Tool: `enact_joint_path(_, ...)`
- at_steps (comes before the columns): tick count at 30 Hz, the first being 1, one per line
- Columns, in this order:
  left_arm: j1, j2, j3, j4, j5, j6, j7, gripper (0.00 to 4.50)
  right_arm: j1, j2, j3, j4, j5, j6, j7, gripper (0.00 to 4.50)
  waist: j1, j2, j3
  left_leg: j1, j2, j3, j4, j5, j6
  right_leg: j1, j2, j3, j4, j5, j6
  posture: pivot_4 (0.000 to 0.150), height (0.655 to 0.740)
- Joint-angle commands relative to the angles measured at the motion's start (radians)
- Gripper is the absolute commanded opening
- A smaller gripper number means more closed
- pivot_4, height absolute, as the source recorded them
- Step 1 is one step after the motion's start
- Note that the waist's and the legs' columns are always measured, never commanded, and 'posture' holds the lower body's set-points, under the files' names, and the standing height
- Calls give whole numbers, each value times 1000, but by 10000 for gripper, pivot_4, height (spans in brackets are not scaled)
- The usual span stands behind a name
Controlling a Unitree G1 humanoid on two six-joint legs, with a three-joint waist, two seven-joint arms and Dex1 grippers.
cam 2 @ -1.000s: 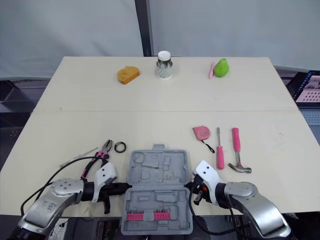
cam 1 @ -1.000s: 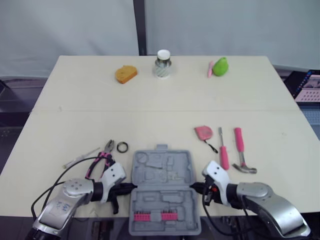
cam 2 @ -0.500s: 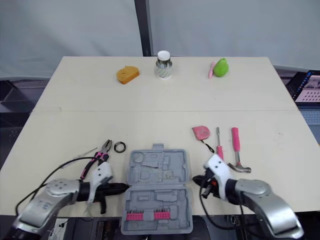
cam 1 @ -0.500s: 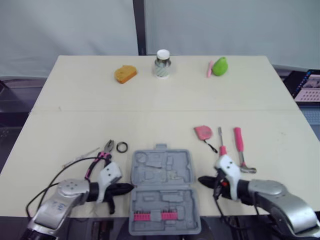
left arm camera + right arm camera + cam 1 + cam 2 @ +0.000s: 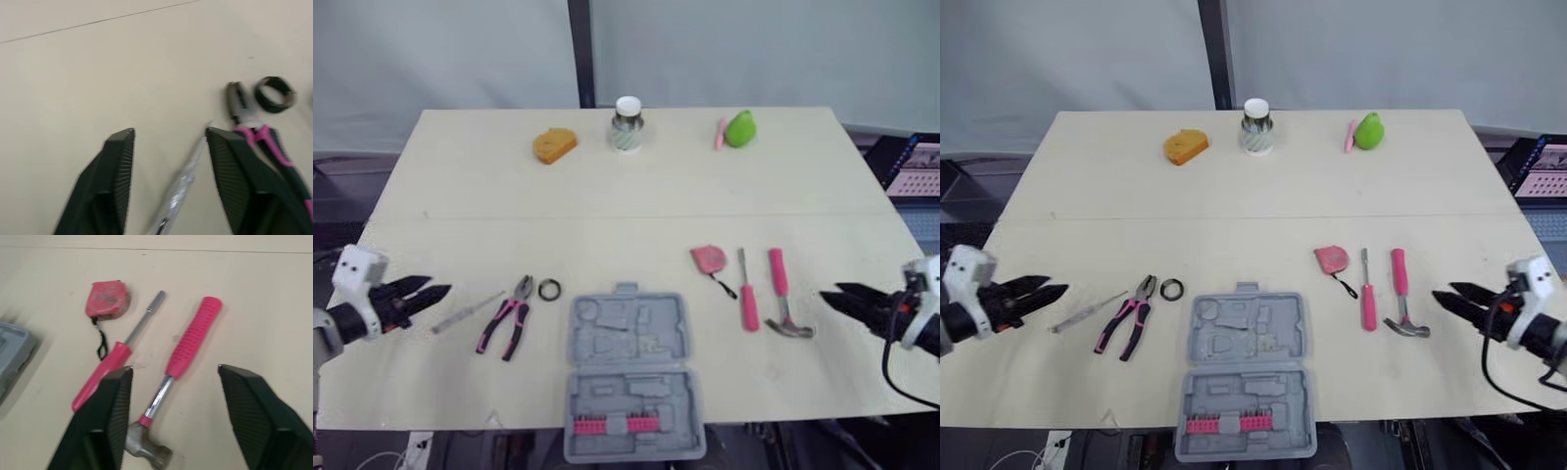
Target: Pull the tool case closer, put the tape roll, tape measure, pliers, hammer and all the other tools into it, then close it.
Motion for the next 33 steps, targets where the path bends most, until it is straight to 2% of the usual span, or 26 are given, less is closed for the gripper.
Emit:
enact_joint_path(1,49,4,73,41,22,-62,32,44492,-26,-22,-12,102,-26,-83,21,45000,-2,0,0,0,0,0,0,0,0,0,0,0,0,0,0,1500,7400)
enact_joint_path(7,69,7,85,52,20,-89,48,44492,-65,-33,14,162,-55,-133,34,45000,4,0,0,0,1,1,2,0,0,0,0,1,0,0,0,1500,7400)
enact_joint_path(13,92,1,70,18,18,-87,44,44492,-34,-28,23,103,-53,-120,46,45000,1,0,0,-1,1,1,1,0,0,0,0,0,0,0,0,1500,7400)
enact_joint_path(17,86,22,-18,-71,37,-114,-17,44492,2,-16,61,-141,18,-15,70,45000,2,0,0,0,1,1,1,0,0,-1,0,1,0,0,0,1500,7400)
enact_joint_path(20,20,44,-148,-164,59,-137,-93,44492,-19,-4,168,-473,115,120,57,45000,2,1,1,-1,1,1,2,0,0,-1,0,1,1,0,0,1500,7400)
enact_joint_path(22,-22,47,-234,-185,85,-174,-145,44492,-62,14,234,-621,164,181,29,45000,4,1,1,-1,2,0,2,0,-1,-1,1,1,1,0,0,1500,7400)
enact_joint_path(27,-179,-7,-416,-149,148,-270,-210,44492,-200,84,415,-821,185,256,-42,45000,9,1,1,-3,1,-1,3,-1,-1,-2,1,0,1,0,0,1500,7400)
enact_joint_path(28,-207,-20,-441,-127,160,-292,-220,39495,-222,100,445,-838,179,262,-52,45000,9,0,1,-3,0,-1,3,-1,-1,-2,1,0,2,0,0,1500,7400)
enact_joint_path(30,-251,-45,-492,-91,189,-329,-230,33993,-260,124,499,-859,157,266,-75,45000,8,0,1,-3,0,-2,4,-1,-1,-2,1,0,2,0,0,1500,7400)
enact_joint_path(31,-270,-57,-511,-69,201,-346,-234,27388,-274,135,519,-864,148,269,-88,45000,7,0,1,-3,0,-2,4,-1,-1,-2,1,0,3,0,0,1500,7400)
enact_joint_path(33,-306,-76,-542,-24,225,-378,-238,19004,-288,148,544,-873,132,271,-109,45000,6,0,1,-3,0,-2,4,-1,-1,-2,1,0,3,0,0,1500,7400)
